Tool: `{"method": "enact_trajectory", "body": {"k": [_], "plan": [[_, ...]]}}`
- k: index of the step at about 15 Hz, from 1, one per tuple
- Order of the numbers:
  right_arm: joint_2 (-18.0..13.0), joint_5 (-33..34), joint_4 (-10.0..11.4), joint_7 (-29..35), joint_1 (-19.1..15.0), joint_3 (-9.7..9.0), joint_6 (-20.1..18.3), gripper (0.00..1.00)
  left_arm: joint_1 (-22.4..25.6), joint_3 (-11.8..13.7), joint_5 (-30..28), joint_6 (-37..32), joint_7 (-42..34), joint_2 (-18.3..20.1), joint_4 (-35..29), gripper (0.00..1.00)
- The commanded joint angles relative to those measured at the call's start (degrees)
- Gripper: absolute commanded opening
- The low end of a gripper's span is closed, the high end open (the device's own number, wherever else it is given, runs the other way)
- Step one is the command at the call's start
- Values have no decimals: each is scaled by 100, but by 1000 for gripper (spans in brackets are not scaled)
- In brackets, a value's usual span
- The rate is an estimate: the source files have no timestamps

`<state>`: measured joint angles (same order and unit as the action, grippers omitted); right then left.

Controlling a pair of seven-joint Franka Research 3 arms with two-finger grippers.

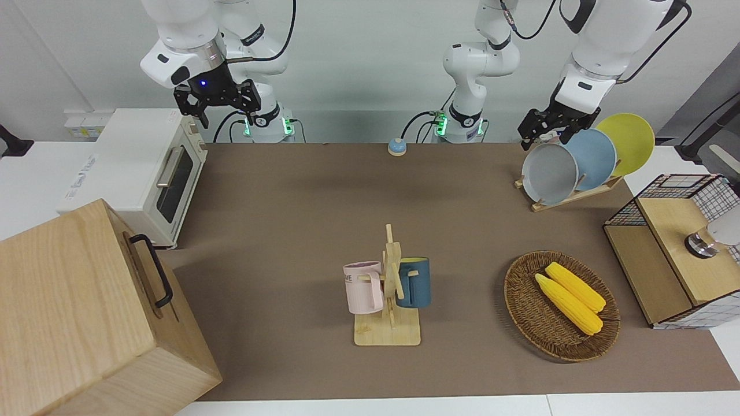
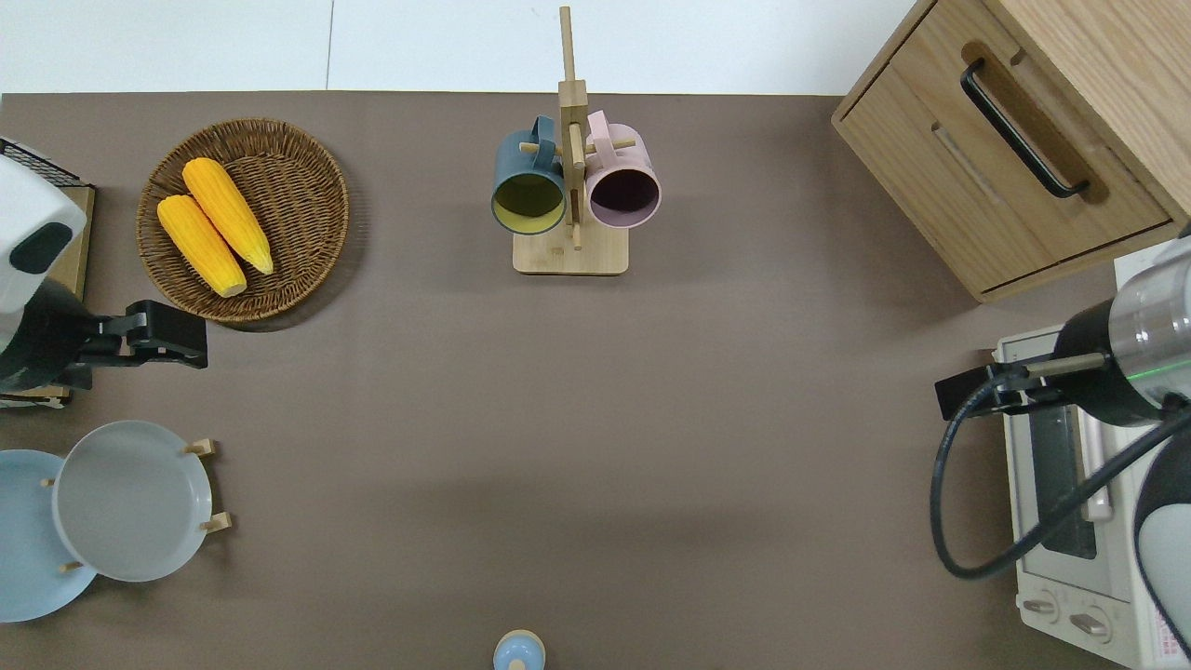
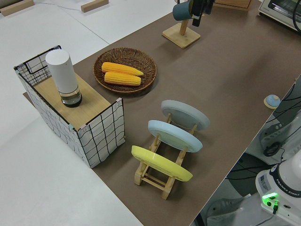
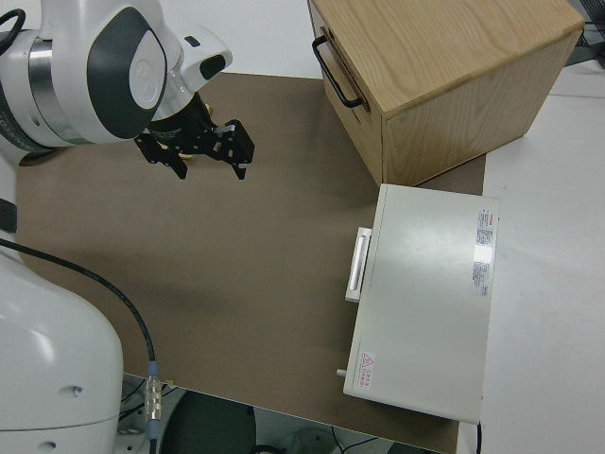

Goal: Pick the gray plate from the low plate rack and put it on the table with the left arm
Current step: 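Move the left gripper down toward the gray plate in the low rack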

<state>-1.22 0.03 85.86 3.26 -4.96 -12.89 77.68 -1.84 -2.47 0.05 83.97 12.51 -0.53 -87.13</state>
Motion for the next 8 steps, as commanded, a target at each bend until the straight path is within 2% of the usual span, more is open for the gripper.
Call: {"method": "enact_trajectory", "body": {"k": [1, 5, 8], "plan": [[-27, -20, -35, -19, -76, -38, -87, 987, -44, -16, 91, -109, 75, -26, -23, 993], [-27, -20, -35, -19, -76, -38, -87, 987, -36, -25, 127, -100, 67, 131, -251, 991], [-27, -20, -35, -19, -76, -38, -87, 990, -45, -25, 477, -47, -20, 272, -533, 991]]}}
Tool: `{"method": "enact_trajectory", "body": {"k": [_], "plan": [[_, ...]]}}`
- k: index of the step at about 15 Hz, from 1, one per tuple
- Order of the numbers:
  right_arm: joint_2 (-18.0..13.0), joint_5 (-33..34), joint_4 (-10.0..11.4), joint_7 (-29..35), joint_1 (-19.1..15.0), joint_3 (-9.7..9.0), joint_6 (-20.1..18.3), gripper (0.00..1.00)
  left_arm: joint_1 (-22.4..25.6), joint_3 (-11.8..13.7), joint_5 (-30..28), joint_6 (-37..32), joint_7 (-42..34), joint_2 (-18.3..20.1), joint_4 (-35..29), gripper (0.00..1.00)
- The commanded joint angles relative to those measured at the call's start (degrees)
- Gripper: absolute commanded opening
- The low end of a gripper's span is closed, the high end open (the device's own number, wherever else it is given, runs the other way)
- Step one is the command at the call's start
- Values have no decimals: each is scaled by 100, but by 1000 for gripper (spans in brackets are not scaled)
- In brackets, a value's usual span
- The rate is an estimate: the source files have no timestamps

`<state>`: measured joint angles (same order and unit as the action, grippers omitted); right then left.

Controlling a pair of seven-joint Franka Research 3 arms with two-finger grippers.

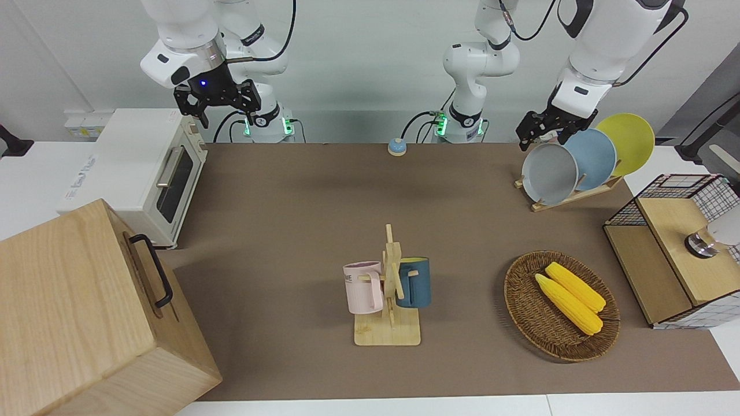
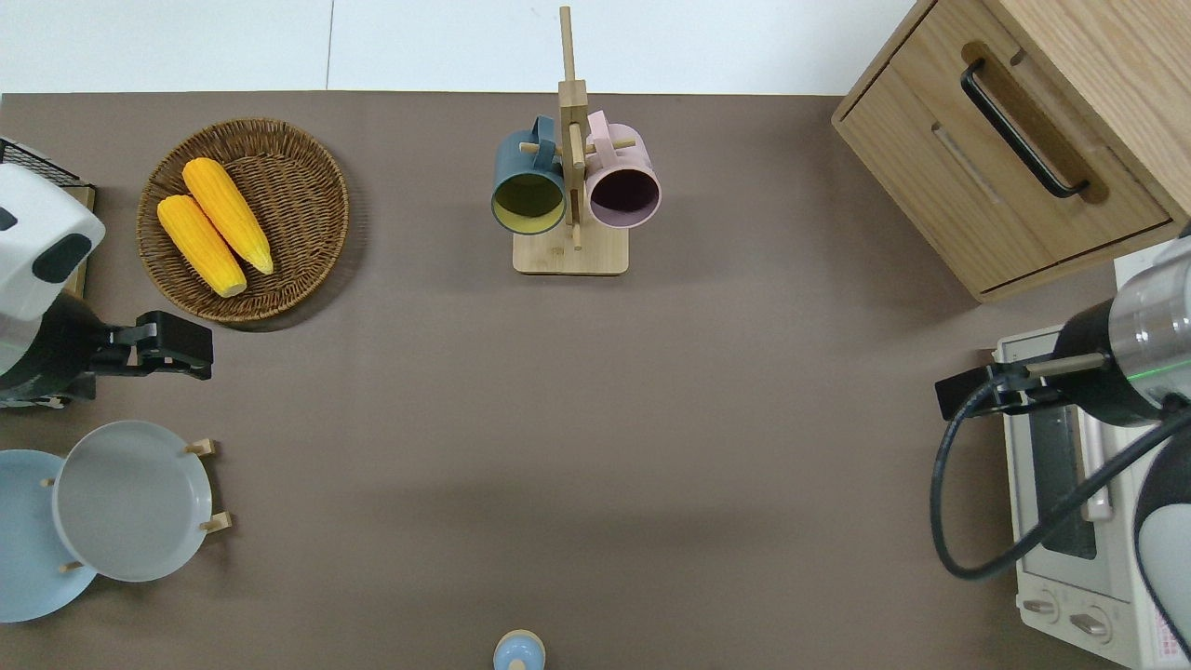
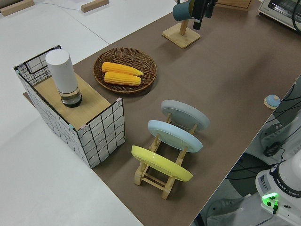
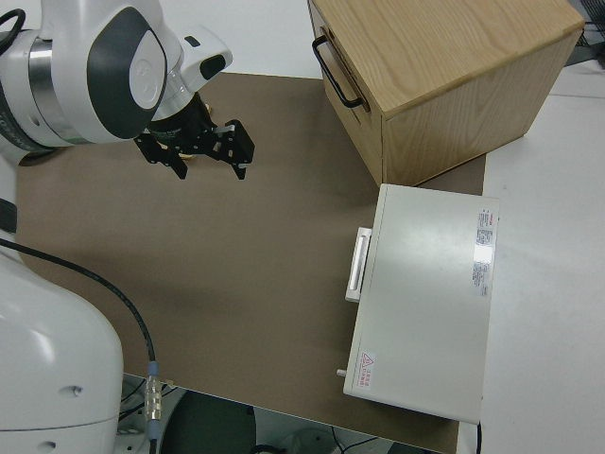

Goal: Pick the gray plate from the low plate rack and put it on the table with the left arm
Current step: 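Move the left gripper down toward the gray plate in the low rack, then close the left gripper on the rim of the front gray plate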

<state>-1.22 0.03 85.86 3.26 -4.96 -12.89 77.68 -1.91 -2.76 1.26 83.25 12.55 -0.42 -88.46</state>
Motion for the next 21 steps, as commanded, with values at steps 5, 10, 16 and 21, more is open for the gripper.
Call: {"method": "enact_trajectory", "body": {"k": [5, 10, 16, 21], "plan": [[-27, -20, -35, -19, -76, -38, -87, 987, -126, -32, 1884, -37, -279, 481, -1128, 993], [-27, -20, -35, -19, -85, -38, -87, 987, -152, -32, 2738, 6, -535, 561, -1787, 991], [-27, -20, -35, -19, -76, -38, -87, 990, -108, 187, 2924, 86, -526, 350, -2307, 991], [-27, -20, -35, -19, -76, -38, -87, 987, -99, 653, 2906, 86, -526, -98, -2316, 989]]}}
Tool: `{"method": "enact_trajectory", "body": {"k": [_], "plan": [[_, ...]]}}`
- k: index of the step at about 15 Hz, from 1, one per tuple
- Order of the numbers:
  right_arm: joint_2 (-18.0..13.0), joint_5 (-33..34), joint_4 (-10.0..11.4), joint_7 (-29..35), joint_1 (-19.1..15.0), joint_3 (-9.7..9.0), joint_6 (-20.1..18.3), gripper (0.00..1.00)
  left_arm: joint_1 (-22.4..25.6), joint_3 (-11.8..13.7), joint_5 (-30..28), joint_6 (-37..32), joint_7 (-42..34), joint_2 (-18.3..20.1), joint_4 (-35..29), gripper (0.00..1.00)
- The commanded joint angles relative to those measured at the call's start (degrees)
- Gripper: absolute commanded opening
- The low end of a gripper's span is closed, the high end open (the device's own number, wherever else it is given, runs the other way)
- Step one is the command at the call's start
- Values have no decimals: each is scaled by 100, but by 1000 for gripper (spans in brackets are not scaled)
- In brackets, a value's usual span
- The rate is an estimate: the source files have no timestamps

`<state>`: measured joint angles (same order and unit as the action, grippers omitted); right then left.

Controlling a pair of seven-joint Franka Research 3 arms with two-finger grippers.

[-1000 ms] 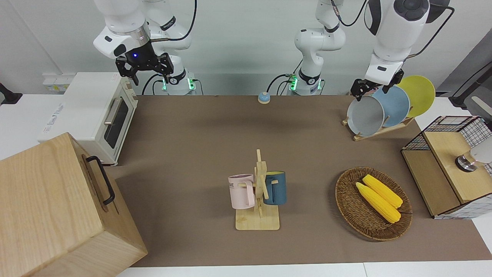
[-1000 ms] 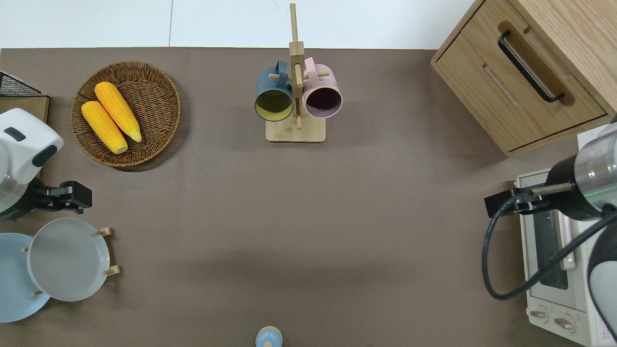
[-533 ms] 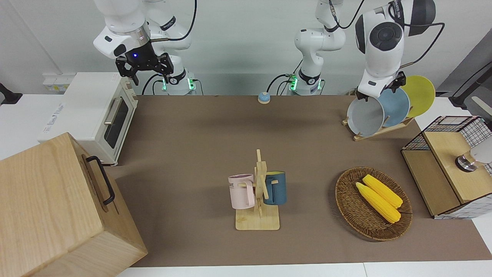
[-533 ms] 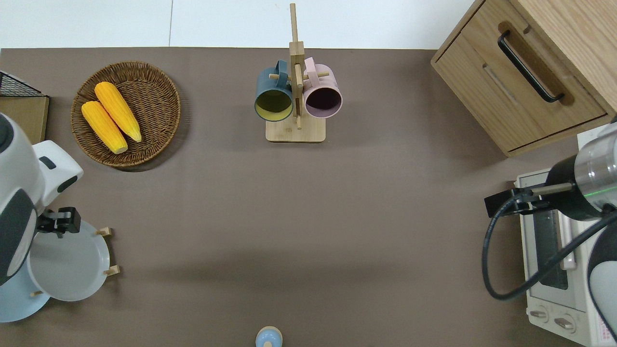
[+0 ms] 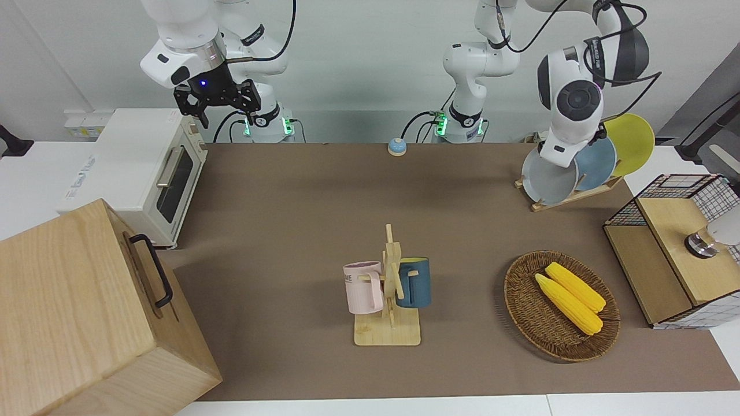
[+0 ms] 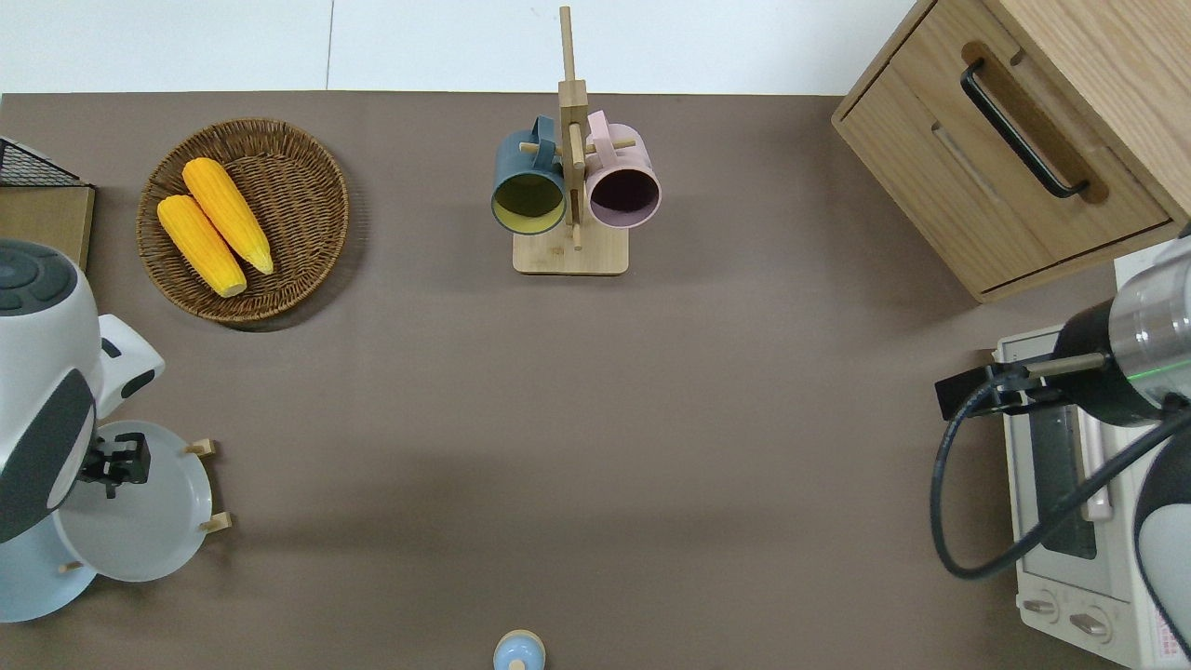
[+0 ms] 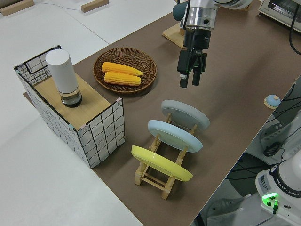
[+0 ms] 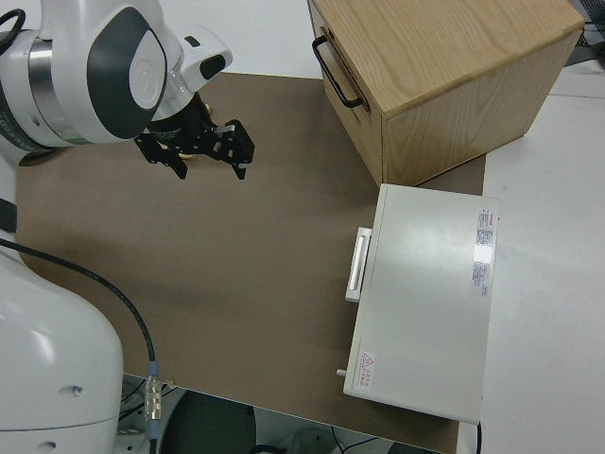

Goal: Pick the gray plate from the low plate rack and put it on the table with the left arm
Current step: 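Close the left gripper on the rim of the front gray plate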

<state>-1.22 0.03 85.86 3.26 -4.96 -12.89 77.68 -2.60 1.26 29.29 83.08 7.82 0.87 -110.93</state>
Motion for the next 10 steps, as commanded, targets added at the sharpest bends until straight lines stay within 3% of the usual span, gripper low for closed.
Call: {"method": "enact_trajectory", "body": {"k": [1, 4, 5, 6, 8, 10], "plan": [[-27, -20, -35, -19, -76, -38, -87, 990, -21, 261, 103, 104, -44, -306, -70, 987], [-27, -20, -35, -19, -76, -38, -87, 990, 75, 270, 94, 200, -35, -526, -70, 979], [-27, -20, -35, -19, -84, -38, -87, 990, 93, 270, 85, 235, -9, -570, -70, 914], [-27, -20, -35, -19, -85, -38, -87, 990, 111, 270, 85, 270, 26, -658, -70, 827], [-27, -20, -35, -19, -85, -38, -87, 990, 163, 270, 77, 376, 44, -720, -70, 543], [-27, -20, -35, -19, -85, -38, -87, 990, 172, 270, 68, 376, 44, -720, -61, 354]]}}
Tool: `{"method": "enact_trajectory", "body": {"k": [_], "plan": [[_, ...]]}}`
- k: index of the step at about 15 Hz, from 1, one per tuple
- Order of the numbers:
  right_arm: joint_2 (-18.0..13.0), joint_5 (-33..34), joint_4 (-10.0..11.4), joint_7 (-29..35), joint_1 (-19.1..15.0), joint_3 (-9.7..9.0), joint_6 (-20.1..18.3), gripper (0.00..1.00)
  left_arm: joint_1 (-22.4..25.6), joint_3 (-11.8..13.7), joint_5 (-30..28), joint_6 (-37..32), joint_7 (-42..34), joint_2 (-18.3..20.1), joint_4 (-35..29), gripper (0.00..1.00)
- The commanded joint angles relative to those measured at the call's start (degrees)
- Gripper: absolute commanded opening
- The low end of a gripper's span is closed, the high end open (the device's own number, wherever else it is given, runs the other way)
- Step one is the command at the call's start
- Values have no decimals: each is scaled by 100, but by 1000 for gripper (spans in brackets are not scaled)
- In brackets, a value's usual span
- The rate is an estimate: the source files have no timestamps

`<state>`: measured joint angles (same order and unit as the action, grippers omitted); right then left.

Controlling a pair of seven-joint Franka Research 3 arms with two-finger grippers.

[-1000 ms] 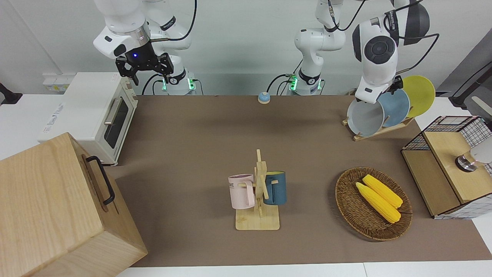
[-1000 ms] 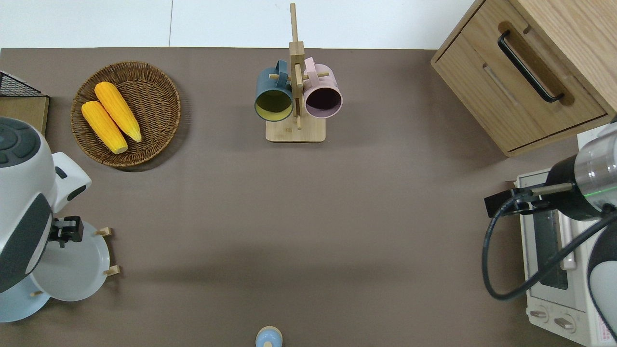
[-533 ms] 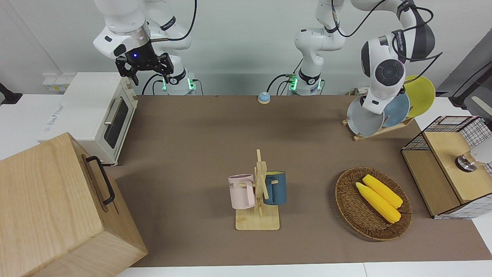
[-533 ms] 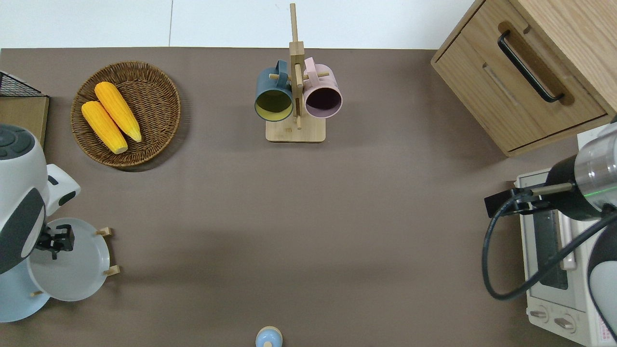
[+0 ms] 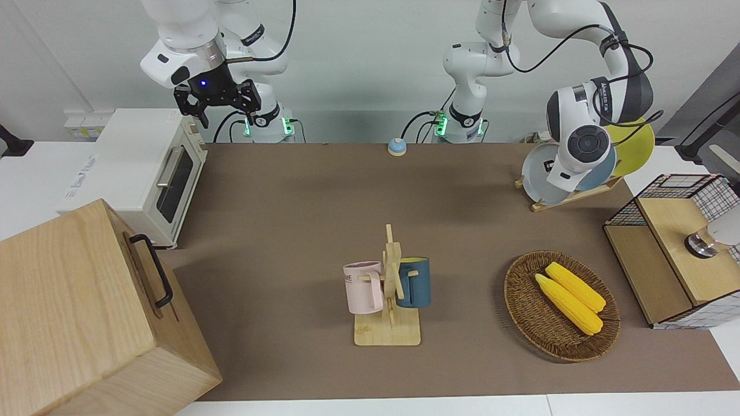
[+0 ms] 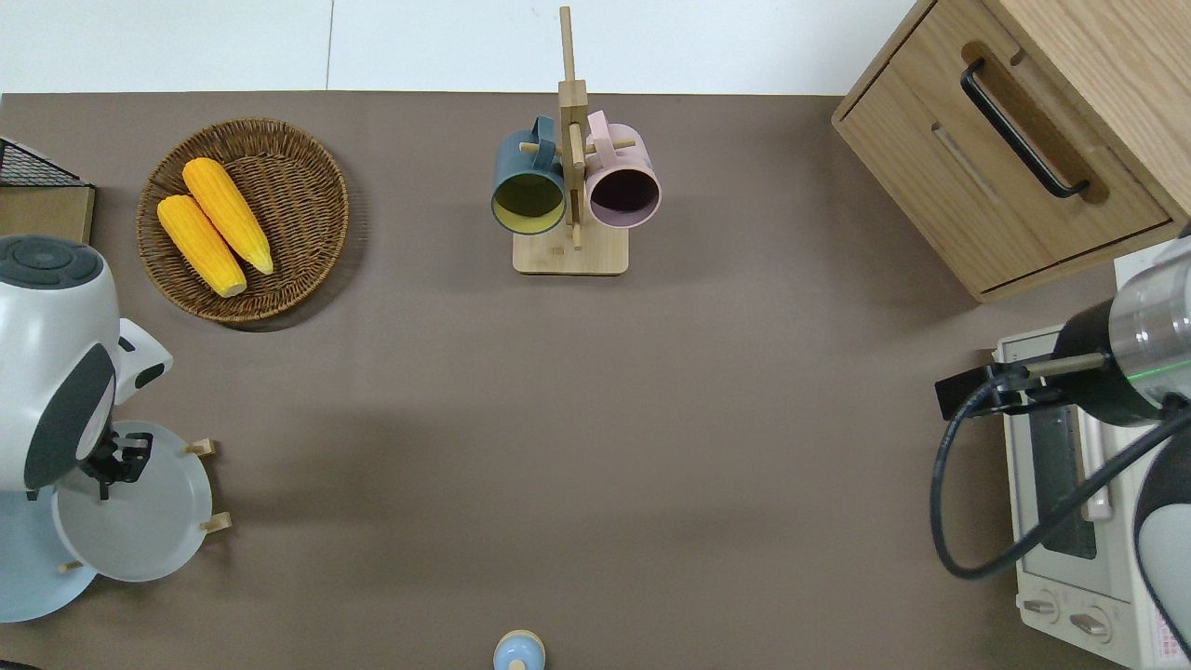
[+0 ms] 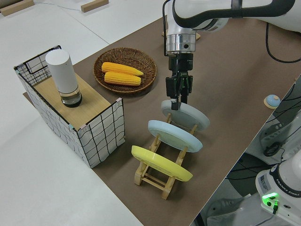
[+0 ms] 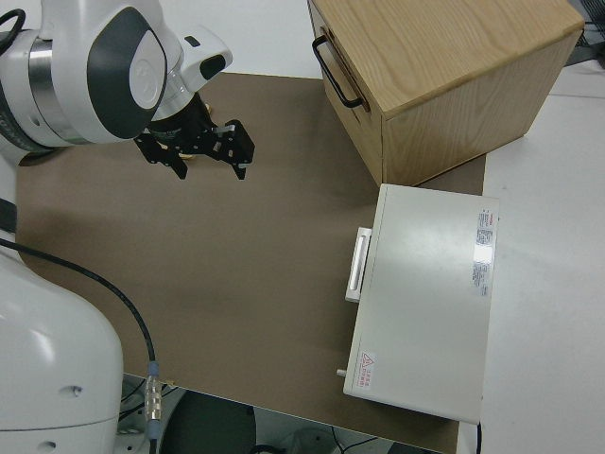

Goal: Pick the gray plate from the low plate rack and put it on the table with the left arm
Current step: 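Lift the gray plate out of the rack with the left gripper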

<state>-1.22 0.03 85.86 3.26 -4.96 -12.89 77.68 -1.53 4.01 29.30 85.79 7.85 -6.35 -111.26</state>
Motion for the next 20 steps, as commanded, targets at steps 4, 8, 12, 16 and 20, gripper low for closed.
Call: {"method": "enact_trajectory", "body": {"k": [4, 8, 12, 16, 20], "plan": [[-27, -20, -35, -19, -76, -38, -87, 987, 4, -15, 76, -10, 24, 29, 148, 238], [-27, -20, -35, -19, -85, -38, -87, 987, -23, -120, 76, -212, 41, 99, 403, 2], [-27, -20, -35, -19, -84, -38, -87, 990, -58, -138, 58, -361, 15, 134, 509, 0], [-27, -20, -35, -19, -76, -38, -87, 987, -75, -138, 67, -466, -38, 152, 658, 0], [-27, -20, -35, -19, -76, -38, -87, 990, -181, -427, 137, -975, 15, 143, 1123, 0]]}}
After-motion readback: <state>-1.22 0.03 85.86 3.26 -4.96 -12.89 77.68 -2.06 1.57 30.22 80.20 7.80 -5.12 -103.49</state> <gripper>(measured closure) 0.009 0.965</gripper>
